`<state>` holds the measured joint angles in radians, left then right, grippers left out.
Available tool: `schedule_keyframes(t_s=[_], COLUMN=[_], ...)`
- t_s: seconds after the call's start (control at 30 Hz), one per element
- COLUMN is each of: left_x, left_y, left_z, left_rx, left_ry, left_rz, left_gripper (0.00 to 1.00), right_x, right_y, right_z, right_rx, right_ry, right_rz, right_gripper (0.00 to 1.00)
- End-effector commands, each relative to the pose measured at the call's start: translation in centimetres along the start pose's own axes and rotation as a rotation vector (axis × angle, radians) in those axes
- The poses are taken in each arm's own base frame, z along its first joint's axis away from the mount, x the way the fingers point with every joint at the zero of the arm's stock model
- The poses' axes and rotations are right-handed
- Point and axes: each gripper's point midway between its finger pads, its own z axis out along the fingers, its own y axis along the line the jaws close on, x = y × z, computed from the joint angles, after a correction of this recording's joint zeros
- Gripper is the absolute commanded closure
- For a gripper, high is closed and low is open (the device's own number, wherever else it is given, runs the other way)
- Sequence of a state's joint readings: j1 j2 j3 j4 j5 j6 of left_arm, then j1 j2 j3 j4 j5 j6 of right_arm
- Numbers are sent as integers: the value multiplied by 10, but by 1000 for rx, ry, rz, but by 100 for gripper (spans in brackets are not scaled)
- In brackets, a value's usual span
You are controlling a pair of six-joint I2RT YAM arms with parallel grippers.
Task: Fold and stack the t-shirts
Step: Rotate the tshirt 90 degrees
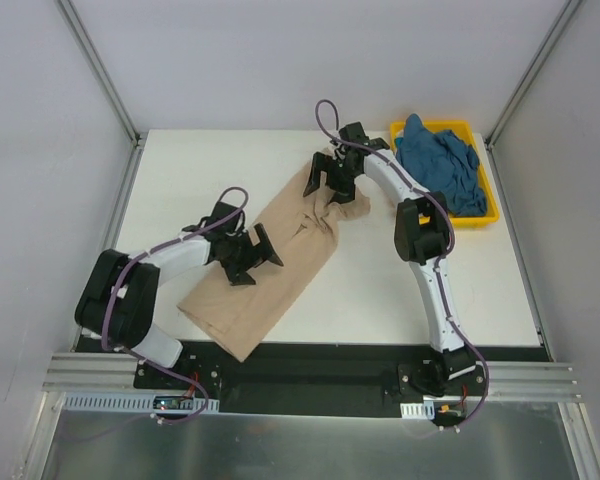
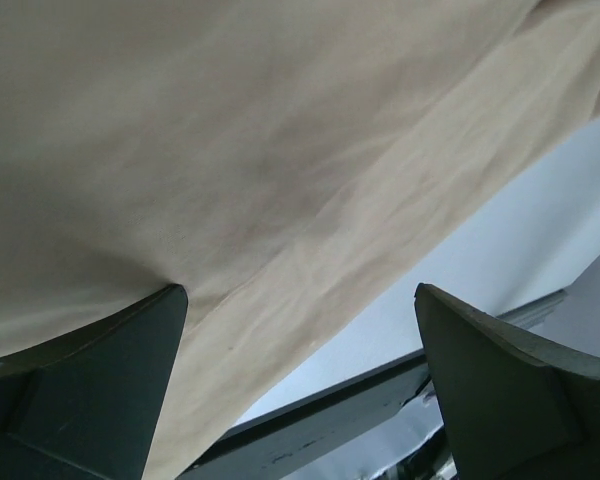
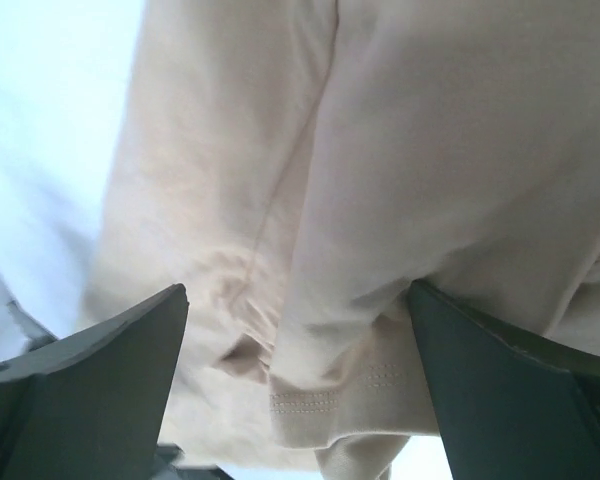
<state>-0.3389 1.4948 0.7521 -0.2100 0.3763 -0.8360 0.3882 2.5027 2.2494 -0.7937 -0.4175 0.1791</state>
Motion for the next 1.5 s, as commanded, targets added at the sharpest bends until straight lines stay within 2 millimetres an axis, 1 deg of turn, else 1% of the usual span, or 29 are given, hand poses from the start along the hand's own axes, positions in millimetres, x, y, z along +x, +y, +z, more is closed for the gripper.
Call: schedule_keyframes(t_s=[0.0,0.07,0.17,0.2,0.33,0.37,0.43,0.47,0.5,0.53,0.6,0.63,0.67,0.7,0.73,0.8,0.83,0.87,0.9,0.93,1.1,1.13,1.17,1.23,1.3,1.33,1.37,1.43,1.47], left_x=[23,33,43,45,52,52,55,57,57,58,57,57,56,57,55,56,56,55,56,56,57,63,63,73,81,85,87,98,102], left_y=[-36,-60,-92,-101,-133,-135,-137,-136,-134,-133,-133,-137,-140,-142,-148,-150,-148,-145,-141,-132,-75,-60,-49,-25,-9,0,4,17,20], left_z=[23,34,47,49,53,54,52,51,51,48,44,37,32,28,16,5,-6,-11,-16,-22,-39,-44,-47,-55,-60,-60,-60,-56,-54], left_rx=[46,78,119,134,184,183,186,185,181,183,185,204,216,227,253,273,283,278,274,261,154,137,115,74,56,37,33,14,11], left_ry=[97,146,187,196,219,209,205,206,201,199,184,172,163,155,134,111,82,66,53,27,11,6,-13,-13,-16,-5,-3,42,64], left_rz=[59,100,166,183,236,246,257,260,258,262,268,286,295,308,329,350,365,366,371,373,303,292,285,264,248,236,236,226,222], left_gripper=[1,1,1,1,1,1,1,1,0,1,1,1,1,1,1,1,1,1,1,1,1,1,1,1,1,1,1,1,3], right_x=[-21,-44,-75,-93,-145,-161,-173,-180,-182,-182,-172,-167,-155,-149,-141,-121,-113,-103,-84,-73,27,57,64,103,128,138,162,186,209], right_y=[22,37,41,47,34,38,34,39,42,53,61,76,72,74,83,73,78,79,65,71,72,60,53,44,36,36,23,16,7], right_z=[29,31,32,23,-7,-29,-51,-76,-88,-114,-128,-154,-150,-156,-175,-172,-185,-186,-168,-177,-147,-143,-144,-139,-135,-142,-130,-130,-121], right_rx=[-186,-252,-248,-244,-118,-84,0,44,60,64,44,20,9,3,-13,-9,-17,-38,-36,-64,-120,-93,-37,21,58,56,73,71,79], right_ry=[-17,-113,-233,-302,-532,-614,-679,-729,-744,-775,-759,-785,-740,-734,-745,-685,-690,-667,-597,-592,-385,-349,-371,-348,-329,-338,-281,-250,-197], right_rz=[16,-4,-49,-114,-269,-312,-430,-456,-489,-541,-568,-575,-561,-553,-549,-486,-471,-434,-405,-402,-400,-399,-402,-419,-438,-411,-406,-380,-383], right_gripper=[3,3,3,3,4,3,3,4,4,4,3,4,4,3,3,3,3,3,3,3,3,4,3,3,3,4,3,3,3])
